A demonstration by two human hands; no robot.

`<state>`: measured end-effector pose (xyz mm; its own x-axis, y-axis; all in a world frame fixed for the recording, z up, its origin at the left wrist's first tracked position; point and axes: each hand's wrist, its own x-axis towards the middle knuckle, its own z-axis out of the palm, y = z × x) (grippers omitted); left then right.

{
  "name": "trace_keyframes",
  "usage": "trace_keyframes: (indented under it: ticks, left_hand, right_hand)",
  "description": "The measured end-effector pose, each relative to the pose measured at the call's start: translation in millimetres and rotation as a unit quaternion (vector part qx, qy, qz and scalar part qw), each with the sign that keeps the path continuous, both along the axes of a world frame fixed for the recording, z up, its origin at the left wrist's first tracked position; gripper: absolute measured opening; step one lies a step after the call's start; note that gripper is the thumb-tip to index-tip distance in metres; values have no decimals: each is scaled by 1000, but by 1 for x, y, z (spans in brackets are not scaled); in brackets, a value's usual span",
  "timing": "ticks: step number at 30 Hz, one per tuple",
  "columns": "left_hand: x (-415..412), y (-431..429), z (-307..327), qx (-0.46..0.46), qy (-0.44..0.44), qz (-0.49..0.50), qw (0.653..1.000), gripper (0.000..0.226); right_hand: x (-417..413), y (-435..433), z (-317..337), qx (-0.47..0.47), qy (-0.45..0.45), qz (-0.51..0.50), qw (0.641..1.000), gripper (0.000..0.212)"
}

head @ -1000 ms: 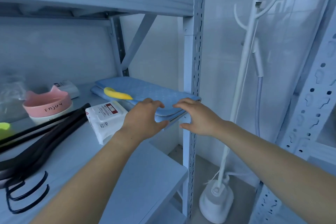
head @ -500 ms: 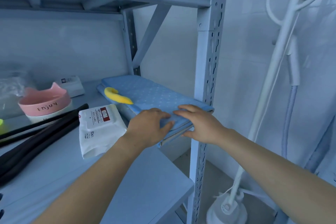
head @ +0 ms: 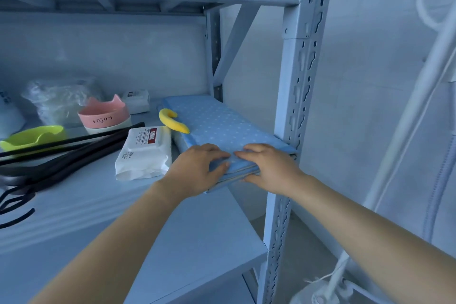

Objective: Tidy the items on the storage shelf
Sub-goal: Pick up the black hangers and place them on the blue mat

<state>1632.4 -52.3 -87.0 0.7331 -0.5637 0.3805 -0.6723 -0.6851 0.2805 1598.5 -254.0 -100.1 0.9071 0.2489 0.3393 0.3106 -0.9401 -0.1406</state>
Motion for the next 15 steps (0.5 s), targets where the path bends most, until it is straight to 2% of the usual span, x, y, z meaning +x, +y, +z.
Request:
trace_keyframes:
  ticks: [5, 15]
  left_hand:
    - [-14, -4, 0, -2, 33, 44, 998, 36]
    - [-38, 1, 5, -42, -12, 148, 988, 35]
  right_hand:
    - [-8, -15, 5, 68, 37, 34, 996, 62]
    - [-9, -12, 20, 114, -1, 87, 990, 43]
